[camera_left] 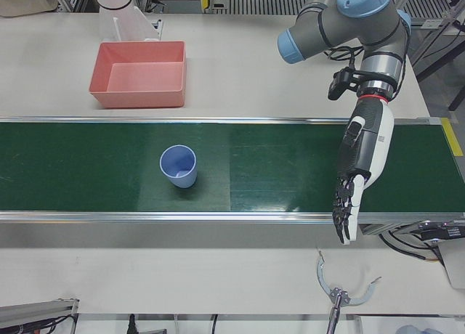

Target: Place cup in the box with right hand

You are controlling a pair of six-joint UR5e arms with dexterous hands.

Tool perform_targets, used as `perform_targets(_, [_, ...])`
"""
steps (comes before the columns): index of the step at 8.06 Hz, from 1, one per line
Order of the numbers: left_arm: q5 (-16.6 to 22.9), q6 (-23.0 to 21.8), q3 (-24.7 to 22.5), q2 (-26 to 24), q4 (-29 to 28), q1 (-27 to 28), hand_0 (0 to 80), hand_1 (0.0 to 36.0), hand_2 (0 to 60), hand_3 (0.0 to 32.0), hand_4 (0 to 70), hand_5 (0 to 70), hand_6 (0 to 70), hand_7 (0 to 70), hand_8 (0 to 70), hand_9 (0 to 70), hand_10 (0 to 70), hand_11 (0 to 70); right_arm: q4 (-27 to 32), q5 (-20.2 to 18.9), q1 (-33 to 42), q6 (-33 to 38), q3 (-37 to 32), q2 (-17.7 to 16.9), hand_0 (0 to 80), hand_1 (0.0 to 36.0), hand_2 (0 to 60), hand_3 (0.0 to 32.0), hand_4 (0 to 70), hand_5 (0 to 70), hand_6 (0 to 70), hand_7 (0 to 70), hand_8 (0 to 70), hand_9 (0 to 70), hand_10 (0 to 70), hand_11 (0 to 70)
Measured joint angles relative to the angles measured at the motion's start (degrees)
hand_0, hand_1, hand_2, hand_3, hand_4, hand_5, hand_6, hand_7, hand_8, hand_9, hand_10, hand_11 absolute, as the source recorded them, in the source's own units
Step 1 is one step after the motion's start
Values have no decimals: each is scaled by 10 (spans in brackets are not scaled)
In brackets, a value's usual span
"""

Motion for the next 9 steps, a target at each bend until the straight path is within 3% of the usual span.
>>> perform_targets(4, [0,0,0,0,0,0,0,0,0,0,0,0,0,0,0,0,0,0,34,-21,5,-1,-24,-2,423,0,0,50,304,19,72,403,71,159,44,65])
perform_targets(7, [0,0,0,0,0,0,0,0,0,0,0,0,0,0,0,0,0,0,37,-28,8,-4,-29,2,421,0,0,34,323,18,77,418,75,167,50,74])
perform_targets(9, [0,0,0,0,0,0,0,0,0,0,0,0,0,0,0,0,0,0,37,-30,6,-8,-29,8,421,0,0,44,311,18,75,414,74,164,45,67])
